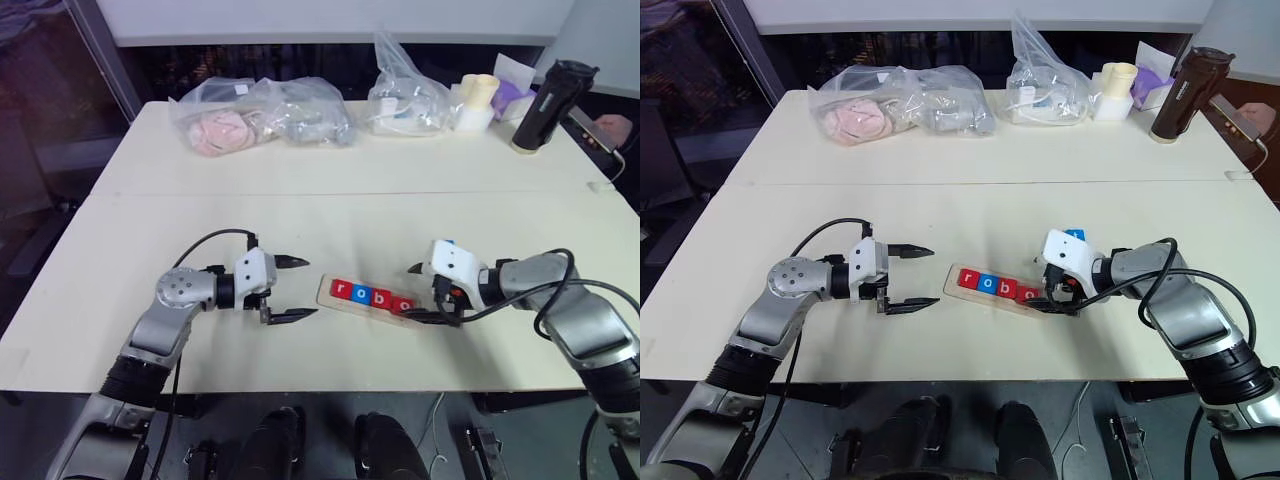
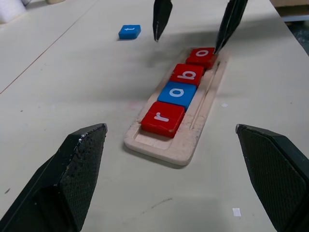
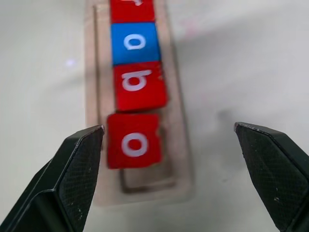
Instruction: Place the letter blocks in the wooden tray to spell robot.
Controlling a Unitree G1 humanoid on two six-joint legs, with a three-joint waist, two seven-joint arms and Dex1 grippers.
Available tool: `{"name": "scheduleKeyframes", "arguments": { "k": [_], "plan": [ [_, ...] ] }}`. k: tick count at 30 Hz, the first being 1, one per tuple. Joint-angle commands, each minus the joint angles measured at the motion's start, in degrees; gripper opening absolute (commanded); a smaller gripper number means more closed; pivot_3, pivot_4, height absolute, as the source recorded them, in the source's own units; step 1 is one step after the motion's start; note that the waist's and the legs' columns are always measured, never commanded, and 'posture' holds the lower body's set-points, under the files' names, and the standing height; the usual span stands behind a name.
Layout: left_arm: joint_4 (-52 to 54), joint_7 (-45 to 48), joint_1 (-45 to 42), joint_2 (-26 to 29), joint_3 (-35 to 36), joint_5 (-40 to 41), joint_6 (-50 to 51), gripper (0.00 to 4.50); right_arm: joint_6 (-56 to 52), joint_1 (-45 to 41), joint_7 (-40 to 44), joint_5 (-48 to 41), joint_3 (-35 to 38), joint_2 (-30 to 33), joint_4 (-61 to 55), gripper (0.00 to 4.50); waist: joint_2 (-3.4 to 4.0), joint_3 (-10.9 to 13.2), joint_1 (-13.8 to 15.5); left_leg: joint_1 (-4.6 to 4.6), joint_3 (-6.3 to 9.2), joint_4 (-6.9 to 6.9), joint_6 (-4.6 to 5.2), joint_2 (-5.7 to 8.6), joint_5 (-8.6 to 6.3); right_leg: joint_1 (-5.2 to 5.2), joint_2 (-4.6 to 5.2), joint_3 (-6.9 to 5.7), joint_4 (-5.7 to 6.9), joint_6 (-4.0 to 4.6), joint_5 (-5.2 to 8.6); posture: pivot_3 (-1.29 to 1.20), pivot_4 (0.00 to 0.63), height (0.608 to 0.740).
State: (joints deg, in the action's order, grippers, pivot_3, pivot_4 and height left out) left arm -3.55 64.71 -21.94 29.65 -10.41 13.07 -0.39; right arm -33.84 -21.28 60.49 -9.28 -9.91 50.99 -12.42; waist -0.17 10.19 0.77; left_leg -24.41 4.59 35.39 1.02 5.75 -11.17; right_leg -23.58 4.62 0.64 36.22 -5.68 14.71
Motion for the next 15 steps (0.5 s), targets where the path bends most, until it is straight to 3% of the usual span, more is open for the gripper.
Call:
{"name": "scheduleKeyframes", "arguments": {
  "k": [1, 15],
  "plan": [
    [1.9, -0.2, -0.2, -0.1, 0.1, 0.5, -0.1, 4.5, 1.0, -0.3, -0.4, 0.2, 1.3, 0.4, 0.2, 4.43, 0.0, 0.0, 0.0, 0.0, 0.0, 0.0, 0.0, 0.0, 0.0, 0.01, 0.0, 0.0, 0.0, 0.0, 0.0, 0.0, 0.15, 0.738],
    [2.4, -0.1, 0.0, 0.1, 0.3, 0.4, 0.1, 4.5, 0.5, -0.5, -0.1, -0.7, 1.5, 0.3, -0.6, 4.43, 0.0, 0.0, 0.0, 0.01, 0.0, 0.01, 0.0, 0.0, 0.0, 0.01, 0.0, 0.0, 0.0, 0.0, 0.0, 0.0, 0.15, 0.738]
  ]
}}
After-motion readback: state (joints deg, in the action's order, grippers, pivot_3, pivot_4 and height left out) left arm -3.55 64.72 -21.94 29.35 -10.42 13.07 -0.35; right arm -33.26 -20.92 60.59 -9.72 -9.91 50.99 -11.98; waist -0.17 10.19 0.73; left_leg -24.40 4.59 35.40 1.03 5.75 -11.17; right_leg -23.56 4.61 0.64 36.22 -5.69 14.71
